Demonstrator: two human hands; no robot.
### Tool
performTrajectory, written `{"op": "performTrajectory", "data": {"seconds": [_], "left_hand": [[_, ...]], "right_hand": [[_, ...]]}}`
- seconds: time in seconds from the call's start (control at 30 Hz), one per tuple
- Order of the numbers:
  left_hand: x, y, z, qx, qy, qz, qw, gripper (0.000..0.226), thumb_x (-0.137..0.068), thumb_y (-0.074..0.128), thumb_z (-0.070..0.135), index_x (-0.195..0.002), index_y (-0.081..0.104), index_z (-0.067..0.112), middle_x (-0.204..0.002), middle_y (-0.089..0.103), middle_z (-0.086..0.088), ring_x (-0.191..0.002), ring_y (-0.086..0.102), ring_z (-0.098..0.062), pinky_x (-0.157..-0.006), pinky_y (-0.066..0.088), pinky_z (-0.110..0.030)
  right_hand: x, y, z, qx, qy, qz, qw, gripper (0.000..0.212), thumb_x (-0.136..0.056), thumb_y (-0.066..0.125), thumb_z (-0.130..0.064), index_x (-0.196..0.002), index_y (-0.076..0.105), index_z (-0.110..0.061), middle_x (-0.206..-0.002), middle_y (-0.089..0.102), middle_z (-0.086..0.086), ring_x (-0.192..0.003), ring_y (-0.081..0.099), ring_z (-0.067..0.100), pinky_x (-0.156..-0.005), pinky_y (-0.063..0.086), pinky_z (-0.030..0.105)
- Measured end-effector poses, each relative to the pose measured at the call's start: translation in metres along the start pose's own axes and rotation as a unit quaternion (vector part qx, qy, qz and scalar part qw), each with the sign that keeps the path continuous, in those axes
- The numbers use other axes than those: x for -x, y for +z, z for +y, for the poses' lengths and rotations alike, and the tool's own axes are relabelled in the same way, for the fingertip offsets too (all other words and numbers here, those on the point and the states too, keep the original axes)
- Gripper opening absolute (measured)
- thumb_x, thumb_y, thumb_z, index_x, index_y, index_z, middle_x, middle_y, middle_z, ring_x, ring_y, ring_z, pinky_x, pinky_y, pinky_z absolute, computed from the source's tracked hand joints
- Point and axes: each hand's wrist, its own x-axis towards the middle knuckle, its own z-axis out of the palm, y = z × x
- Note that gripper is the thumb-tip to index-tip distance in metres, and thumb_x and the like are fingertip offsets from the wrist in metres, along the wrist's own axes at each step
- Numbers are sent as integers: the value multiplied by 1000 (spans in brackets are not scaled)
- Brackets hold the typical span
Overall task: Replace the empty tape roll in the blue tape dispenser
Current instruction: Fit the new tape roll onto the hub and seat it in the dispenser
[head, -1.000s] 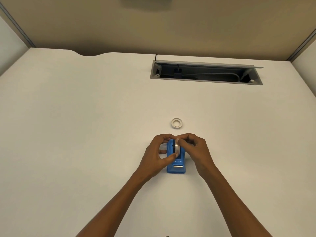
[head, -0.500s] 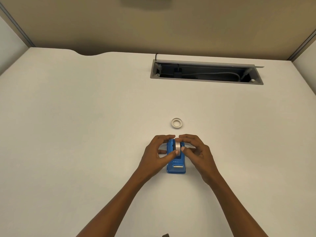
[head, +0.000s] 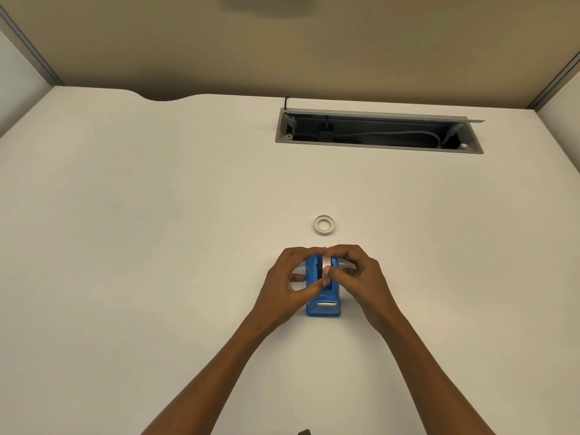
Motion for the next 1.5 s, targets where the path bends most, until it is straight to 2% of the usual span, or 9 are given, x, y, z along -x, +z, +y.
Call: {"op": "performTrajectory", "data": {"seconds": [0.1,0.2,0.43,0.67,0.8,0.97,1.1,1.3,1.5], "left_hand": [[0,0,2,7,5,1,1000,41,-73,69,29,-109,53,41,-115,54,12,-107,55,-4,-83,53,-19],[0,-1,3,6,5,0,1000,39,-73,69,30,-107,54,43,-114,54,13,-106,54,-3,-82,53,-18],[0,-2,2,4,5,-6,1000,38,-75,70,27,-108,57,40,-114,54,13,-106,54,-1,-81,53,-17],[-1,-2,-1,3,-9,-5,1000,37,-76,72,27,-111,59,33,-113,53,14,-105,53,2,-77,51,-11],[-2,-2,2,-5,-10,-8,1000,36,-81,69,22,-105,56,46,-110,52,17,-103,53,6,-75,49,-8],[-1,-1,3,-9,-6,-3,1000,35,-83,67,21,-111,57,38,-110,51,16,-102,50,12,-73,47,-6],[0,-1,2,-13,4,-7,1000,39,-82,68,22,-115,55,39,-111,51,14,-104,50,8,-76,49,-9],[0,-1,0,-18,15,-6,1000,44,-75,68,32,-116,54,38,-113,51,14,-107,53,-2,-81,53,-17],[0,-1,-3,-17,16,-13,1000,46,-74,69,29,-118,56,33,-117,50,12,-109,52,-1,-81,51,-14]], "right_hand": [[-2,0,0,-5,5,-7,1000,24,-78,68,-7,-100,66,-15,-105,68,4,-100,63,19,-83,53,31],[-3,0,0,-2,11,-4,1000,22,-79,67,-6,-99,66,-14,-105,68,3,-102,62,16,-83,52,27],[-7,1,0,2,24,9,1000,16,-82,66,-11,-97,67,-9,-102,68,9,-100,63,20,-83,49,23],[-7,-1,-7,-26,47,7,999,15,-82,68,-17,-96,70,-12,-99,71,6,-97,64,18,-84,49,29],[0,-12,-10,-33,10,-47,998,25,-89,59,-17,-113,65,-19,-116,67,2,-106,62,14,-82,53,27],[9,-17,-3,31,-54,-55,997,23,-90,53,-2,-101,70,-11,-121,60,5,-113,55,5,-82,50,14],[11,-14,0,47,-77,-39,995,26,-87,56,1,-106,69,-12,-119,59,4,-112,54,3,-79,49,11],[9,-9,1,62,-78,-41,994,32,-80,69,-10,-112,64,-14,-117,59,1,-107,57,5,-75,54,17],[6,-7,-4,43,-53,-32,997,28,-78,72,-10,-104,64,-17,-109,63,-1,-102,60,9,-74,57,27]]}}
